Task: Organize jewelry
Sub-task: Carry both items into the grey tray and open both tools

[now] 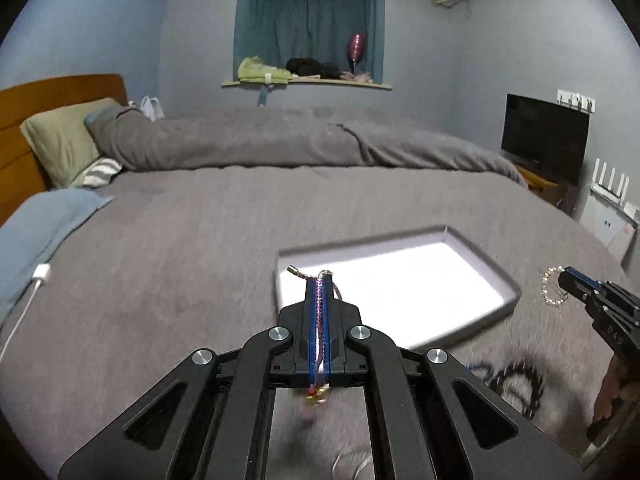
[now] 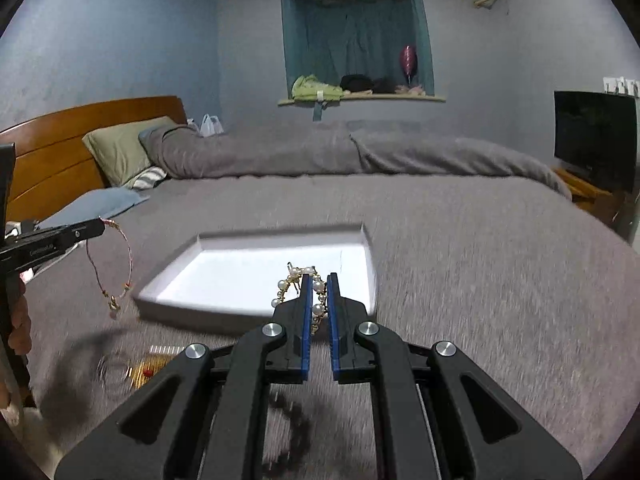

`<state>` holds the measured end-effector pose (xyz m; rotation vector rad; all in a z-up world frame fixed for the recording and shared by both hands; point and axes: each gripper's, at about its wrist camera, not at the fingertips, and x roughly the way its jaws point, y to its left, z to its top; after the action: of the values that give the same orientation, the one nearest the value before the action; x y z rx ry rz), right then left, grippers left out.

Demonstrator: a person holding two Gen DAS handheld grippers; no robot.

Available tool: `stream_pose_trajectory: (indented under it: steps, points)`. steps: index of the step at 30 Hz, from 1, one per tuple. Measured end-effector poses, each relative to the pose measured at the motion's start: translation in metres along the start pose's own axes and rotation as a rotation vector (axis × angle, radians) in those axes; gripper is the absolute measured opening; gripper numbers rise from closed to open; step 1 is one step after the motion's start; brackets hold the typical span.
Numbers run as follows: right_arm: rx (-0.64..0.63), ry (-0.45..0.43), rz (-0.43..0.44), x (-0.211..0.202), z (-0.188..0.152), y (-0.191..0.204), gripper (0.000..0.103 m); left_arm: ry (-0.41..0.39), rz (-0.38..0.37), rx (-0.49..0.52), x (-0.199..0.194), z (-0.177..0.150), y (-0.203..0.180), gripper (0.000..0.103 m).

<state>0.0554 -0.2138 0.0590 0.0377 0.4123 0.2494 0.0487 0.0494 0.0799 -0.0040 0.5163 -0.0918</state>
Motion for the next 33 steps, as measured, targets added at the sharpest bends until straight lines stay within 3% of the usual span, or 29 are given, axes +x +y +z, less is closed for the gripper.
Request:
stream_pose_trajectory:
  steps: [8,17,26,32,33]
  points:
    - [0.035,0.029,-0.03,0.074,0.048,-0.019,0.007,-0.001,-0.056,-0.02,0.058,0.038,-0.008,0.003]
    - [-0.003,0.205,-0.036,0.169,0.04,-0.021,0.007,0.17,-0.069,-0.081,0.156,0.039,0.013,0.003]
    - [-0.047,0.29,-0.079,0.195,0.028,-0.009,0.007,0.318,0.03,-0.042,0.191,0.023,0.025,0.003]
    - [-0.009,0.308,-0.088,0.198,0.025,-0.018,0.007,0.329,0.04,-0.031,0.195,0.022,0.027,0.003]
    - [-0.004,0.31,-0.088,0.199,0.025,-0.018,0.007,0.332,0.04,-0.033,0.194,0.021,0.027,0.007]
